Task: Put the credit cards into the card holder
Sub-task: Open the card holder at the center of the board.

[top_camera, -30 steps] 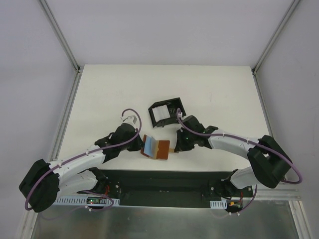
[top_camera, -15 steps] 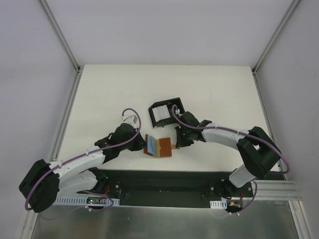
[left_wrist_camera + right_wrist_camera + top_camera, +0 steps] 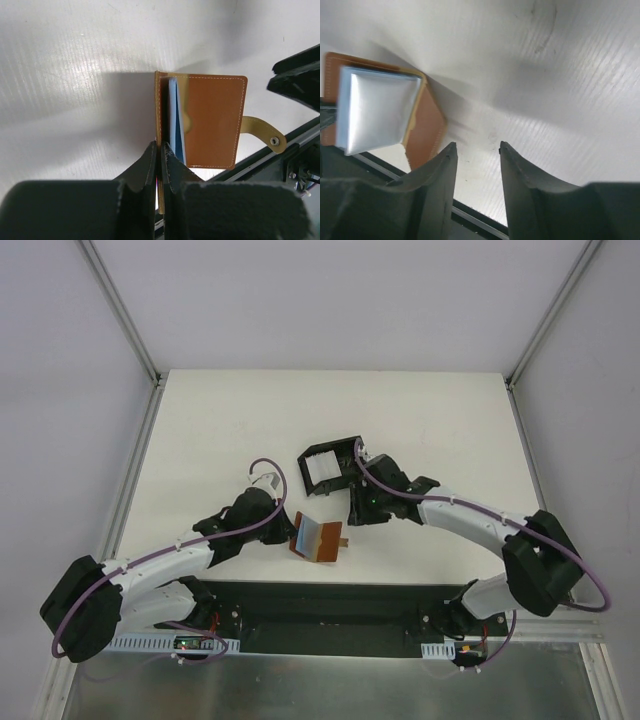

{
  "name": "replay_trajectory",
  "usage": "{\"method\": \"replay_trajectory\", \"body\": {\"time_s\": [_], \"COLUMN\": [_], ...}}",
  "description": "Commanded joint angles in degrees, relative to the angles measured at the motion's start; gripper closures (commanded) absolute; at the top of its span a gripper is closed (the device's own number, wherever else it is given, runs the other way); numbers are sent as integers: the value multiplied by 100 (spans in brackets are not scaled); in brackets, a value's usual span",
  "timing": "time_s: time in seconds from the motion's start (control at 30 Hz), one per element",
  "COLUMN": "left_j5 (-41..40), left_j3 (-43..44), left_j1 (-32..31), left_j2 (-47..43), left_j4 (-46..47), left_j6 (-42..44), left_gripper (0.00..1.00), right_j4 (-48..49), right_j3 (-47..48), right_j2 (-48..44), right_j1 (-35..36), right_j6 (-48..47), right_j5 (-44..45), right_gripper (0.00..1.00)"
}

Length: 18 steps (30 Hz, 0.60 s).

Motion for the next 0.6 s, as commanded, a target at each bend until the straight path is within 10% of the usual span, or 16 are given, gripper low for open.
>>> {"method": "replay_trajectory", "body": {"time_s": [0.0,0.57], "left_j5": [55,-138], "left_j3": [225,286], "left_j1": [-72,-151], "left_j2": [-72,-116], "left_j4": [31,-22], "left_j6": [51,-108], "left_gripper": [100,100], "right_j4": [-138,-67], "right_j3": [444,1578], "right_j2": [-562,649], "right_j1": [61,1309], "right_j6": [107,617], "right_j5": [209,394], "right_gripper": [56,42]}}
